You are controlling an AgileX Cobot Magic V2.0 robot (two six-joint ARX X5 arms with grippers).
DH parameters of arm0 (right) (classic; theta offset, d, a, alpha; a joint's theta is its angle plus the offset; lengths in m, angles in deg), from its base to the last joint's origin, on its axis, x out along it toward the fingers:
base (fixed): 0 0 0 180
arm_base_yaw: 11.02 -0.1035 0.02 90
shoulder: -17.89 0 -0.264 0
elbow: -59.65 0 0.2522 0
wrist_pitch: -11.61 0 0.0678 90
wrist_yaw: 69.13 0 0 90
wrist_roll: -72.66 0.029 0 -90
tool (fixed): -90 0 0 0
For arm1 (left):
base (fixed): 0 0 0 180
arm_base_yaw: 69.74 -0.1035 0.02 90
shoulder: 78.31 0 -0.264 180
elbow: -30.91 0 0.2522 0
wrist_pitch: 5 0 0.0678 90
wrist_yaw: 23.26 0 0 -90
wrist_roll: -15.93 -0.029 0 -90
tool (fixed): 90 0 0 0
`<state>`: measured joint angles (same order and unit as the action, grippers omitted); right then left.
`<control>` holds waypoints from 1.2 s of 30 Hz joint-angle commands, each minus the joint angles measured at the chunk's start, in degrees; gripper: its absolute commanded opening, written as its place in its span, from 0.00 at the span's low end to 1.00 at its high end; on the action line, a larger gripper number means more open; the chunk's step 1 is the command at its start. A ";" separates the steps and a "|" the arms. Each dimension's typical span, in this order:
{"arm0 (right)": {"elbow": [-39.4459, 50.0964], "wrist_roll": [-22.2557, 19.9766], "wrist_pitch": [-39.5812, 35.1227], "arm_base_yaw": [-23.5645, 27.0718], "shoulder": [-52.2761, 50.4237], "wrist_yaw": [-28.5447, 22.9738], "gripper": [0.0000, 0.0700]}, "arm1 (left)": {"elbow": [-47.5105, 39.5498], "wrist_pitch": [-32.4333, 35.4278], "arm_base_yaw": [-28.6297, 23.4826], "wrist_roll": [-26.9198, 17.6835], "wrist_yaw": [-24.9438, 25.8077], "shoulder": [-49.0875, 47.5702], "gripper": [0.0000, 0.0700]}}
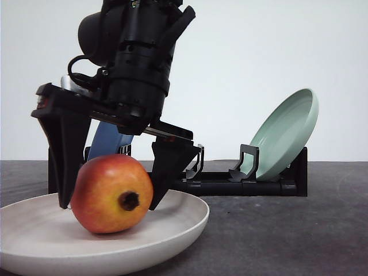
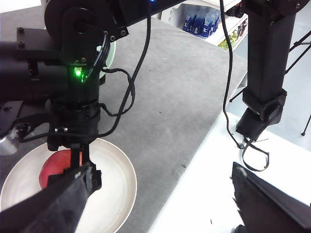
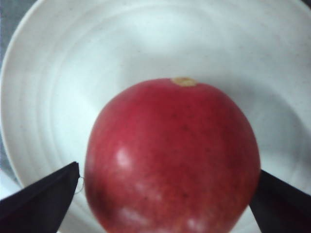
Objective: Place pomegranate in white plate
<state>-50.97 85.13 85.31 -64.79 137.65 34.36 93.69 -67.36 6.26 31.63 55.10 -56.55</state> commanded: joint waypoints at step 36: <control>10.76 2.97 15.30 -3.93 -65.13 -19.71 1.00 | 0.87 0.61 0.79 0.46 -0.11 0.24 0.79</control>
<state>-40.92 86.35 101.08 -68.01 74.00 15.35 93.69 -67.34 6.26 31.87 55.10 -56.55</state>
